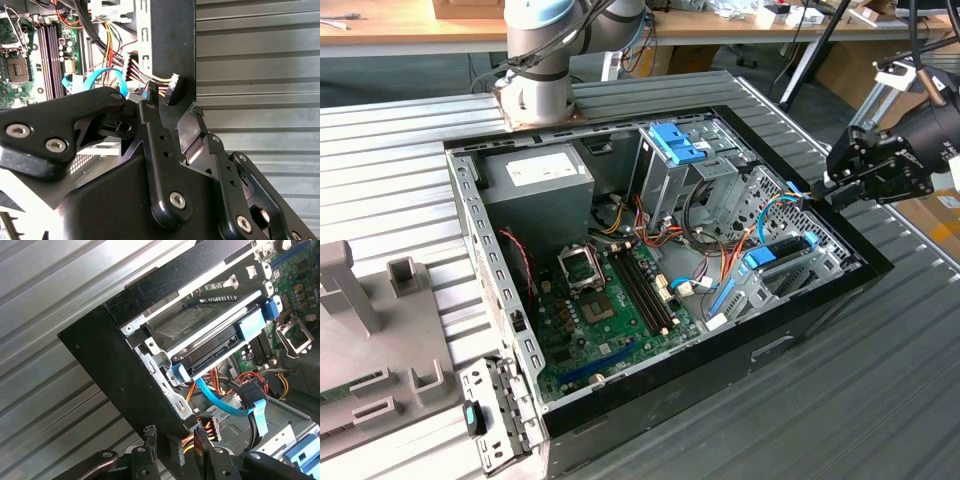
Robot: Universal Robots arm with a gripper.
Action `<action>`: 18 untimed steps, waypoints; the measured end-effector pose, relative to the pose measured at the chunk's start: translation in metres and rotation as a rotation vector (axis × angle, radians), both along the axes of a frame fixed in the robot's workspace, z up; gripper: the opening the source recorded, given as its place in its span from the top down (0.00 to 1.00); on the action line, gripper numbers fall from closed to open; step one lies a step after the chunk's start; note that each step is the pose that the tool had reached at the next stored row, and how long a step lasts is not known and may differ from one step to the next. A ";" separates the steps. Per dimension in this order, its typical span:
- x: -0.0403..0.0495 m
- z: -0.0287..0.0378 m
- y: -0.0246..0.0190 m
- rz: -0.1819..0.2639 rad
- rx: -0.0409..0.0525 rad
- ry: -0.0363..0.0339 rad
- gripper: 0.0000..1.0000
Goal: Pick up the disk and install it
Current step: 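Insert the disk into the insertion slot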
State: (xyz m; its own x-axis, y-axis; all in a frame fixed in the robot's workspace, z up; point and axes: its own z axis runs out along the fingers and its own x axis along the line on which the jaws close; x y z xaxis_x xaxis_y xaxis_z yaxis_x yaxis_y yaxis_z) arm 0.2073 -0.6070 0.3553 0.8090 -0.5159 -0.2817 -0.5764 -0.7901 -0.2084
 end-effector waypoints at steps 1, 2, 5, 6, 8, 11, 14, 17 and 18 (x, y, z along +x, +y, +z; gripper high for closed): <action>0.0000 -0.0001 0.0000 0.000 0.0001 0.0000 0.57; -0.0001 -0.0001 0.0000 0.000 0.0001 0.0000 0.57; -0.0001 -0.0001 0.0000 0.000 0.0000 0.0000 0.65; -0.0001 -0.0001 0.0000 0.000 0.0001 0.0000 0.65; -0.0001 0.0000 0.0000 0.001 0.0001 0.0000 0.73; -0.0001 -0.0001 0.0000 0.001 0.0001 0.0000 0.73; -0.0002 -0.0001 0.0000 0.001 0.0001 0.0001 0.73; -0.0004 -0.0001 0.0000 0.001 0.0001 0.0000 0.73; -0.0006 0.0000 0.0001 0.001 0.0001 0.0000 0.73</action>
